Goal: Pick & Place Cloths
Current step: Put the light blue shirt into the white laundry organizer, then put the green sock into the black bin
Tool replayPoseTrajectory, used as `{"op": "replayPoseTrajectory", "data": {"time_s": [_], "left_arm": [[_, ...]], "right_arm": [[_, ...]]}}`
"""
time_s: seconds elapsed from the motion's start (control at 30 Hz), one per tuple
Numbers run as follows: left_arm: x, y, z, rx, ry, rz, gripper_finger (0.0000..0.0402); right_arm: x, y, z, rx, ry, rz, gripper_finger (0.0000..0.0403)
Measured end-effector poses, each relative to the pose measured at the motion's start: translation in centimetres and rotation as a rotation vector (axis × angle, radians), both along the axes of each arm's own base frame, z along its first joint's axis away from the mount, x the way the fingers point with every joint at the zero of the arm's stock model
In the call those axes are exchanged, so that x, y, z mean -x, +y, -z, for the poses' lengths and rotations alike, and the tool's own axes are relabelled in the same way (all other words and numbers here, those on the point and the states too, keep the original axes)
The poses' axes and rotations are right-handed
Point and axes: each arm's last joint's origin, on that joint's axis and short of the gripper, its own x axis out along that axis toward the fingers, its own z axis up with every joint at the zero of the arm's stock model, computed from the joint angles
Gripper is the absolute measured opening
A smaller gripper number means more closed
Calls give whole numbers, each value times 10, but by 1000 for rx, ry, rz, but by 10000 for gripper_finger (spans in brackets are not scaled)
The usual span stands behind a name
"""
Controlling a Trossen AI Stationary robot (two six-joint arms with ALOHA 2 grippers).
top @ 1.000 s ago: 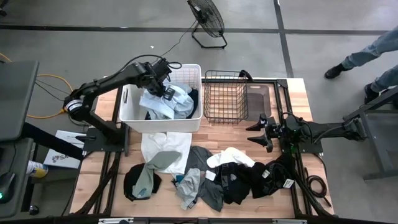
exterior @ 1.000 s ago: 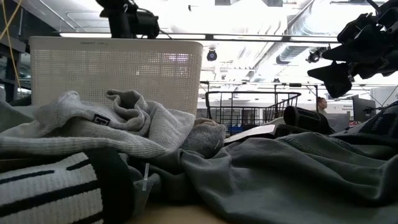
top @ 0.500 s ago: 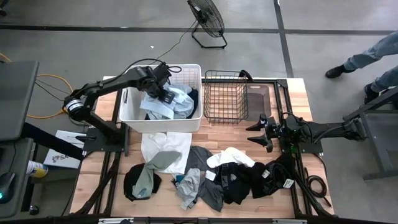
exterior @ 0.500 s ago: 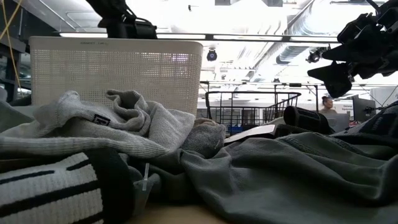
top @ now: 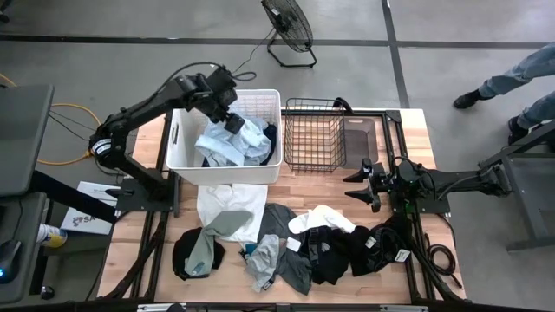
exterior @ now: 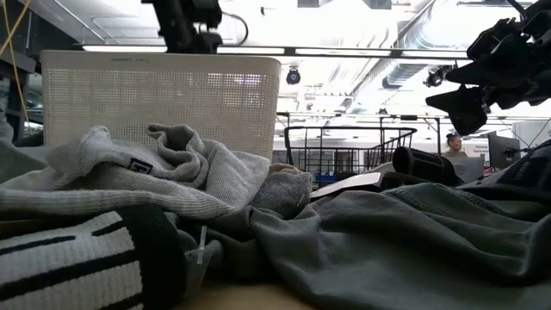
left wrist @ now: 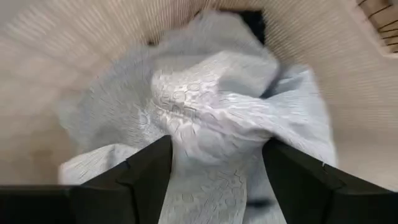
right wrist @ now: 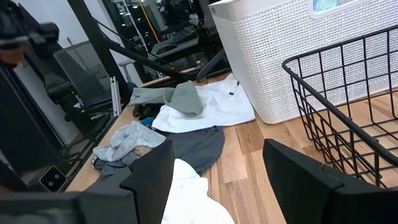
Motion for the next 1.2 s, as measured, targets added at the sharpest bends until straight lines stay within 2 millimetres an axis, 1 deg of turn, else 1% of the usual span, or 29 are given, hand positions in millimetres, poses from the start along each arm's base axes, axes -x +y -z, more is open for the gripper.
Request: {"op": "replayPoseTrajectory", "data": {"time_s": [0.2, 0.37, 0.5, 0.63, 0.77, 0.83, 1.07, 1.2], "left_arm": [[9, -8, -38, -32, -21, 58, 245], [18, -15, -58, -35, -8, 111, 245], [24, -23, -70, -2, -57, 209, 245], [31, -33, -78, 33, -132, 323, 245], [42, -45, -82, 93, -154, 377, 245], [49, -54, -86, 94, -151, 404, 245], [61, -89, -99, 73, -202, 492, 245], [60, -110, -103, 104, -219, 534, 245]], "right_arm": [[0, 0, 0, 0, 0, -1, 238], [0, 0, 0, 0, 0, 0, 238], [0, 0, 0, 0, 0, -1, 238], [0, 0, 0, 0, 0, -1, 238], [0, 0, 0, 0, 0, -1, 238], [0, 0, 0, 0, 0, 0, 238], [0, 0, 0, 0, 0, 1, 238], [0, 0, 0, 0, 0, 0, 238]]}}
